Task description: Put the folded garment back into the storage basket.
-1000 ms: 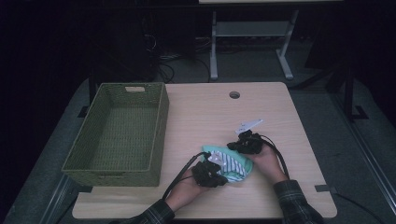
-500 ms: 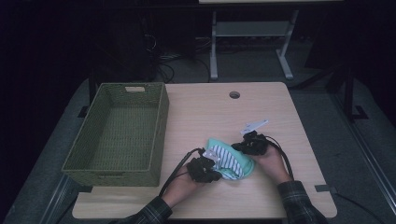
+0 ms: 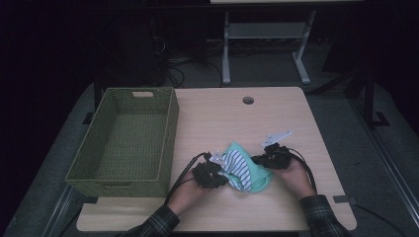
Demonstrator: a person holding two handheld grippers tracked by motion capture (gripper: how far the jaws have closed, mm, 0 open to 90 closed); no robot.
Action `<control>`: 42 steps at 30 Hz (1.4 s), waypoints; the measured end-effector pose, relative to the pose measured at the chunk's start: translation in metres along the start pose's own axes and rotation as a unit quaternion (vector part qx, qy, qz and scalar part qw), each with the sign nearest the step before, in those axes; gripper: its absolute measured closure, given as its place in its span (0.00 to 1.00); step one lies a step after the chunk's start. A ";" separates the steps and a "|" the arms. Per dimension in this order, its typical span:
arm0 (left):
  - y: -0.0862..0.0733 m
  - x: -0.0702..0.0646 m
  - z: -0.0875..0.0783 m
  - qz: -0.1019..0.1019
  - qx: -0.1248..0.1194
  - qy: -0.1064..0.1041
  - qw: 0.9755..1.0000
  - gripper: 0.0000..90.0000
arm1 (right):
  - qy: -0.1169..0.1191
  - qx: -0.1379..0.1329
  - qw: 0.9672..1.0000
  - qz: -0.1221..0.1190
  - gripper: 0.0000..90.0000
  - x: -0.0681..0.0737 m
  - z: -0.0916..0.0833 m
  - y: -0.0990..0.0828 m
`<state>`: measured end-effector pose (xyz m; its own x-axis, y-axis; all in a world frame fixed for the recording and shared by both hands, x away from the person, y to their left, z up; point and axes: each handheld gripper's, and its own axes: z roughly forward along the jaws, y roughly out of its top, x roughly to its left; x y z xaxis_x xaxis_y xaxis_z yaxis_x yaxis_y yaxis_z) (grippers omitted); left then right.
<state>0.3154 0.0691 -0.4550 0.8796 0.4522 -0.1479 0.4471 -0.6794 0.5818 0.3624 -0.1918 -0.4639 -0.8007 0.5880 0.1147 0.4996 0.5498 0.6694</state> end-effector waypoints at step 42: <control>0.011 0.019 0.009 0.009 -0.019 0.023 1.000 0.97 | 0.025 0.006 1.000 -0.005 1.00 0.030 -0.032 -0.035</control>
<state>0.3382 0.0647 -0.4583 0.8786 0.4669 -0.1004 0.4239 -0.6657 0.6141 0.3107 -0.2121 -0.4603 -0.8211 0.5519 0.1455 0.4956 0.5631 0.6613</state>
